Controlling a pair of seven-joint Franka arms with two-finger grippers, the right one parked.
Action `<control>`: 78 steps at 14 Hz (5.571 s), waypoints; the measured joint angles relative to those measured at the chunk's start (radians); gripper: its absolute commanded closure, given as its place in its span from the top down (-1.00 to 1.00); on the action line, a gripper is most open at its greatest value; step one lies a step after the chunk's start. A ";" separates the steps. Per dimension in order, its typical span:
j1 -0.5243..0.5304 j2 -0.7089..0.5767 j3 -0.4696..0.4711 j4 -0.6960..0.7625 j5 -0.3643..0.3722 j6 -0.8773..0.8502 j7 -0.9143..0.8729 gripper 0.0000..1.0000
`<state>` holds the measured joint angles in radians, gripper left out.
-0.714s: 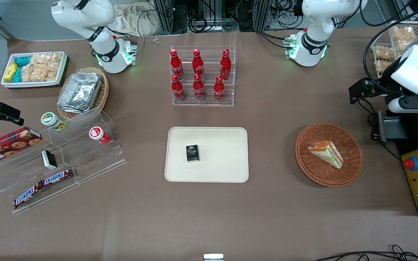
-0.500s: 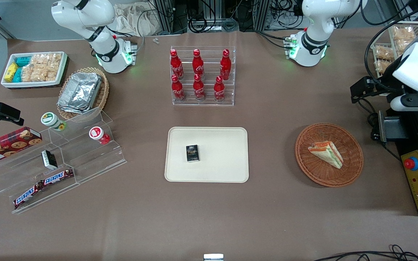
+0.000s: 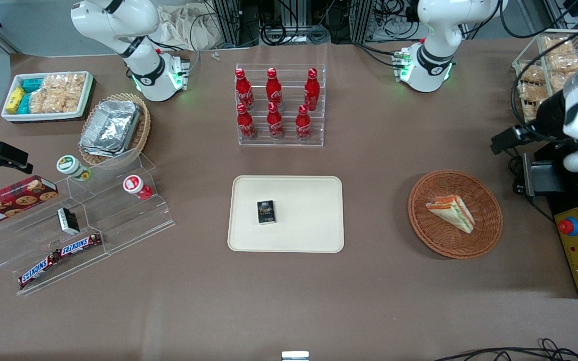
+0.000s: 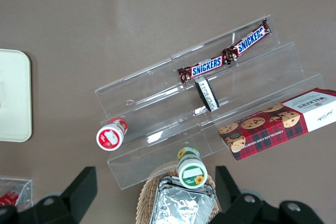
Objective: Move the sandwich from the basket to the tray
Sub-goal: 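Move the left gripper over the wicker basket and lower toward the sandwich, then close the left gripper on the wrapped sandwich in the basket, then lift the sandwich and carry it with the left gripper to the white tray, then lower the sandwich onto the tray beside the dark box and open the left gripper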
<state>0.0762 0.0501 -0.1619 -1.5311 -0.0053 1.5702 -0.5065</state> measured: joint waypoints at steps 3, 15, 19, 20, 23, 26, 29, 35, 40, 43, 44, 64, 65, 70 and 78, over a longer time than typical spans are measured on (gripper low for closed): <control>0.007 0.008 0.034 -0.158 0.000 0.171 -0.114 1.00; 0.006 0.311 0.032 -0.456 0.132 0.761 -0.530 1.00; 0.006 0.367 0.032 -0.477 0.133 0.805 -0.573 0.91; 0.006 0.373 0.032 -0.482 0.133 0.807 -0.580 0.68; 0.006 0.387 0.032 -0.484 0.133 0.807 -0.599 -0.57; 0.006 0.389 0.033 -0.484 0.133 0.807 -0.612 -1.00; 0.006 0.378 0.032 -0.481 0.134 0.805 -0.613 -1.00; 0.005 0.210 -0.016 -0.374 0.138 0.518 -0.537 -1.00; -0.005 0.192 -0.142 -0.202 0.099 0.278 -0.370 -1.00; -0.006 0.207 -0.199 -0.176 0.083 0.272 -0.202 -1.00; -0.006 0.217 -0.216 -0.164 0.079 0.272 -0.153 -1.00; -0.405 0.675 -0.247 -0.007 0.169 0.631 -0.067 -0.91; -0.408 0.690 -0.245 -0.006 0.182 0.634 -0.069 -0.86; -0.404 0.699 -0.200 -0.003 0.189 0.633 -0.074 -0.33; -0.401 0.708 -0.189 0.018 0.189 0.633 -0.097 1.00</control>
<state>-0.3244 0.7582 -0.3506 -1.5130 0.1838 2.2035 -0.6031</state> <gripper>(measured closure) 0.110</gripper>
